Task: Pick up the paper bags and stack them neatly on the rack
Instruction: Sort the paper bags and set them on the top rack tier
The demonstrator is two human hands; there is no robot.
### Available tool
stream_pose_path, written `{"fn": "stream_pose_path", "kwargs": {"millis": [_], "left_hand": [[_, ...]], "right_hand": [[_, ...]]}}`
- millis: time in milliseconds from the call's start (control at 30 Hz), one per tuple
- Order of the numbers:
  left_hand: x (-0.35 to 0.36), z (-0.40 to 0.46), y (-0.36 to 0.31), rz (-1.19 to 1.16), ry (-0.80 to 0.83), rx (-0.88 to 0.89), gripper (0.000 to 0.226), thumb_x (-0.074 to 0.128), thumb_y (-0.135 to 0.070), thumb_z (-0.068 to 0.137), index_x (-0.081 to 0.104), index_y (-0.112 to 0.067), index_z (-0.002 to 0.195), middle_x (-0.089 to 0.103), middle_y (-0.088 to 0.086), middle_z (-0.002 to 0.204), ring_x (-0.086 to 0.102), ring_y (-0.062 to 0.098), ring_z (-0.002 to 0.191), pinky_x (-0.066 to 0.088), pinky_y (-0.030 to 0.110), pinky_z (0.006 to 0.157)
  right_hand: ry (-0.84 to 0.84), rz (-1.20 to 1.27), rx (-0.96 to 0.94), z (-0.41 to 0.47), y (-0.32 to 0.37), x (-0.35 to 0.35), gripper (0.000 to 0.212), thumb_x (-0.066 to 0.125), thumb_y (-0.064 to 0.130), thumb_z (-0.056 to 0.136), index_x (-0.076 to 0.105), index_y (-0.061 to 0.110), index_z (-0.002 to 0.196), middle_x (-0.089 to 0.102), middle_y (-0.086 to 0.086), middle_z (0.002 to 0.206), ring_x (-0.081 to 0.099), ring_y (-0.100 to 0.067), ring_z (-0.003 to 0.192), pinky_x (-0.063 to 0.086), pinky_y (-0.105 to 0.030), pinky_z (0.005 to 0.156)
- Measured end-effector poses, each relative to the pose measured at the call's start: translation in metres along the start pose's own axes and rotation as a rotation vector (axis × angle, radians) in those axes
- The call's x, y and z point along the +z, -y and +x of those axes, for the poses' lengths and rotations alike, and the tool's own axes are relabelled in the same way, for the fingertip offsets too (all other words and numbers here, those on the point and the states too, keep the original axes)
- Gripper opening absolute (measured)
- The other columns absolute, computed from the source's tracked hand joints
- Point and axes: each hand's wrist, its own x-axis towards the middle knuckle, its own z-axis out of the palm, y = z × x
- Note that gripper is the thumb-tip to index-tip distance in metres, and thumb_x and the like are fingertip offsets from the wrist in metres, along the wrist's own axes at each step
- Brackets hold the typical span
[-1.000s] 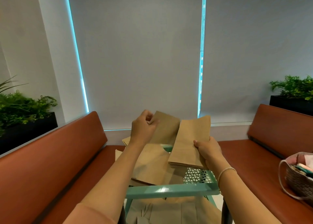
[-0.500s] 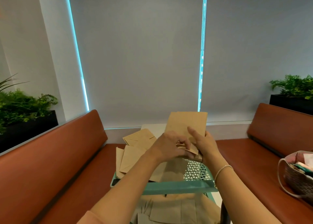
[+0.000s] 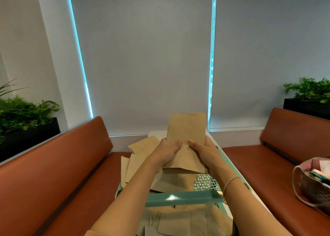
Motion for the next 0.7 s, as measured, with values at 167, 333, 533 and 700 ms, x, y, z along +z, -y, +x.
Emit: {"fn": "stream_pose_path", "kwargs": {"millis": [167, 333, 533, 700], "left_hand": [[0.006, -0.004, 0.006, -0.174, -0.093, 0.118, 0.051, 0.072, -0.023, 0.082, 0.047, -0.007, 0.124, 0.065, 0.009, 0.114, 0.065, 0.023, 0.098, 0.054, 0.036, 0.084], [0.015, -0.009, -0.006, -0.325, -0.390, 0.409, 0.034, 0.070, -0.014, 0.083, 0.045, -0.021, 0.104, 0.062, -0.002, 0.099, 0.061, 0.009, 0.086, 0.050, 0.022, 0.072], [0.034, -0.015, -0.011, -0.468, -0.326, 0.426, 0.028, 0.070, -0.013, 0.082, 0.052, -0.027, 0.099, 0.066, -0.004, 0.099, 0.064, 0.014, 0.090, 0.052, 0.029, 0.078], [0.029, -0.017, -0.022, -0.492, -0.342, 0.403, 0.036, 0.080, -0.016, 0.072, 0.060, -0.020, 0.102, 0.069, 0.000, 0.101, 0.067, 0.018, 0.093, 0.054, 0.033, 0.080]], "right_hand": [[0.091, -0.054, 0.058, 0.000, 0.002, -0.006, 0.042, 0.065, 0.018, 0.085, 0.048, 0.014, 0.123, 0.065, -0.008, 0.110, 0.064, -0.025, 0.096, 0.054, -0.036, 0.077], [0.028, 0.218, 0.108, -0.004, 0.005, -0.002, 0.024, 0.069, 0.025, 0.082, 0.059, 0.012, 0.099, 0.065, -0.008, 0.094, 0.062, -0.020, 0.079, 0.057, -0.031, 0.058], [-0.079, 0.904, 0.151, -0.016, 0.000, 0.025, 0.017, 0.066, 0.022, 0.084, 0.064, 0.012, 0.097, 0.071, -0.010, 0.091, 0.061, -0.028, 0.100, 0.047, -0.049, 0.095], [-0.065, 0.925, 0.103, -0.018, 0.000, 0.027, 0.014, 0.064, 0.021, 0.085, 0.065, 0.015, 0.097, 0.074, -0.005, 0.080, 0.065, -0.026, 0.088, 0.051, -0.045, 0.083]]}}
